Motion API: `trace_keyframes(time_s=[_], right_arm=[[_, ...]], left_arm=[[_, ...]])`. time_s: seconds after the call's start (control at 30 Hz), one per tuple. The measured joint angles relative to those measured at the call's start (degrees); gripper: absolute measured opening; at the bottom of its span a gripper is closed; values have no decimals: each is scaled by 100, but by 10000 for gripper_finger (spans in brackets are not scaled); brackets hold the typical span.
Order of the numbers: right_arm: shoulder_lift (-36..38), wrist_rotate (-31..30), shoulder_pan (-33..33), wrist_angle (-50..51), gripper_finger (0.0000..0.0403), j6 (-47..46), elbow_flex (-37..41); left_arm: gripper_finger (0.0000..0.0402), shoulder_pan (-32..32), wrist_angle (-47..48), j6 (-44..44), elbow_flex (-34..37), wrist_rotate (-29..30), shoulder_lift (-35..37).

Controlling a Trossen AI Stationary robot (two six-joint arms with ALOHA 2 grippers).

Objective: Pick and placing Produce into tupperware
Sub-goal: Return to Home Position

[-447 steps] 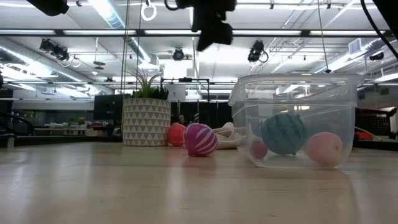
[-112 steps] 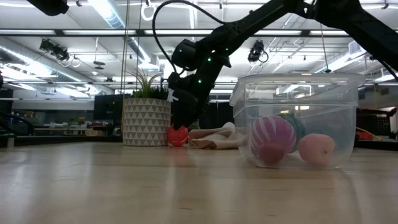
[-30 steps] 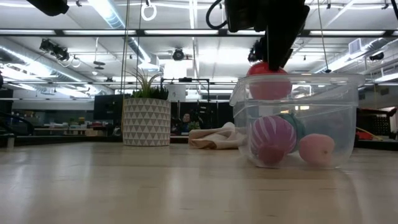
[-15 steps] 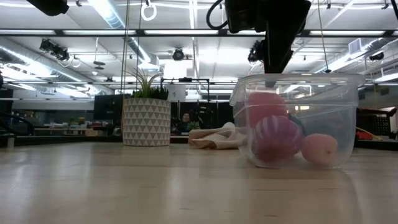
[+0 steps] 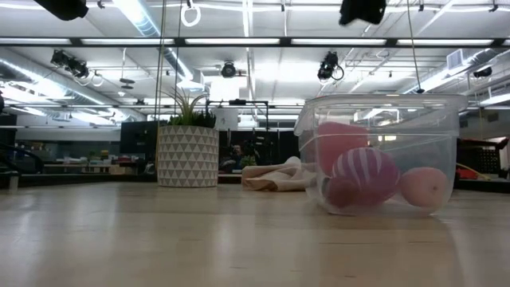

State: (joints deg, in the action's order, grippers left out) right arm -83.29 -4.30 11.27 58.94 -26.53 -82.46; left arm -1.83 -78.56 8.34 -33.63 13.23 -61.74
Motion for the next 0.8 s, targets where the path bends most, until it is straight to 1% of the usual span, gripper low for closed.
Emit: trace_keyframes(time_s=[0.1, 0.13, 0.17, 0.27, 0.37, 0.5, 0.63, 0.8], right_arm=[[669, -490, -130, -308, 44, -33, 192], [913, -601, -197, -510, 22, -40, 309], [1163, -668, -271, -754, 12, -52, 466], [1925, -695, -562, -1683, 15, -176, 1067], [2712, -696, -840, -2672, 5, -200, 1818], [3663, -660, -1215, -3810, 5, -225, 2787], [4398, -610, -1464, -4657, 4, -228, 3518], [5189, -596, -1668, -5354, 2, -192, 4267]], left_arm=[[40, 0, 0, 0, 0, 0, -2], [40, 0, 2, 0, 0, 0, -2], [40, 0, 2, 0, 0, 1, -1], [35, 4, 6, 0, 0, 0, -1], [32, 4, 7, -2, 0, 2, -2], [30, 4, 23, -1, 0, 2, -1], [35, 4, 181, -4, 0, 2, -2], [40, 6, 233, -7, 0, 2, -2]])
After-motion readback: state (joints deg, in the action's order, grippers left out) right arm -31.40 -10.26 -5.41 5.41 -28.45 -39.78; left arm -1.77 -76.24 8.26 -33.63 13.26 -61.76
